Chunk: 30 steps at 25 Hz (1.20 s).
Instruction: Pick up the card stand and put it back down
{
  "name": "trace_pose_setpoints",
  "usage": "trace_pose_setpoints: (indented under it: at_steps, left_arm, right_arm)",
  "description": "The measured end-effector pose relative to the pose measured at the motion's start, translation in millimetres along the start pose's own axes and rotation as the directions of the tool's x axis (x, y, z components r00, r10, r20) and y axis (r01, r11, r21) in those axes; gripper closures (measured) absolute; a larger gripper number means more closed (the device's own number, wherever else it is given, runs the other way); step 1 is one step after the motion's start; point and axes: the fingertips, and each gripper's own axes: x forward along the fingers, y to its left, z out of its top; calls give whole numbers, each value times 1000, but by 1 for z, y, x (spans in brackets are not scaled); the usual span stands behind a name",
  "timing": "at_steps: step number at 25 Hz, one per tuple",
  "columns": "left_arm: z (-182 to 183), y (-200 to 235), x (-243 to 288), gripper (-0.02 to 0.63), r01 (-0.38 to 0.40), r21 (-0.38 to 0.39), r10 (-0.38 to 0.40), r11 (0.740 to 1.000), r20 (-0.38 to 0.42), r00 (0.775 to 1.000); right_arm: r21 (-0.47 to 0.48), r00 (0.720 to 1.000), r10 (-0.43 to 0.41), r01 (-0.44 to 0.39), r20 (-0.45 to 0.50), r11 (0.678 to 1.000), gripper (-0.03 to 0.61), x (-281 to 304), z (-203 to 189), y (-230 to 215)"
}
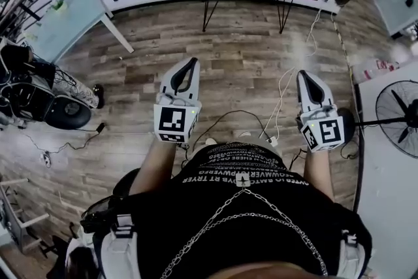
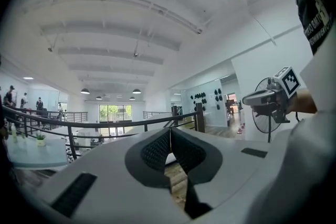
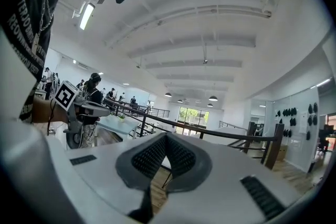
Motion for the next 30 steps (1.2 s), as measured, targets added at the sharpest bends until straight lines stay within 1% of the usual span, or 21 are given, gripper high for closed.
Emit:
trace_pose_setpoints:
  at_steps: [4, 8, 11, 14, 17, 20, 24, 28, 30]
  left_arm:
    - [-11, 1, 0, 584, 12, -19, -12, 1000, -10, 1000]
    - [-15, -2, 6, 584, 29, -30, -30, 999, -28, 999]
    - [-14, -4, 14, 584, 36, -6, -36, 999, -30, 999]
    - [-15, -1, 24, 584, 28, 10, -27, 1000, -37, 999]
    - [-17, -1, 31, 584, 31, 32, -30, 999, -44, 999]
    - [-23, -7, 44, 584, 41, 58, -37, 997, -58, 998]
    - [-16, -6, 72, 584, 38, 77, -35, 996, -38, 999]
    - [-11, -12, 104, 584, 56, 136, -49, 989, -56, 997]
    - [-5, -16, 122, 584, 61, 146, -54, 987, -52, 997]
  right_arm:
    - [33, 999, -9, 10, -33, 999, 568, -2, -11, 4]
    - [32, 999, -2, 3, -47, 999, 568, 2, -9, 7]
    - [17, 999, 4, -3, -38, 1000, 568, 7, -7, 4]
    - [1, 1000, -5, 5, -27, 1000, 568, 15, -9, -4]
    - [15, 1000, -18, 18, -19, 1000, 568, 24, -13, -15]
    - [36, 999, -25, 27, -36, 999, 568, 29, -27, -29]
    - [51, 999, -11, 13, -51, 999, 568, 49, -37, -46]
    - [56, 999, 4, -1, -41, 998, 568, 73, -38, -69]
    - [47, 1000, 7, -6, -29, 999, 568, 83, -36, -85]
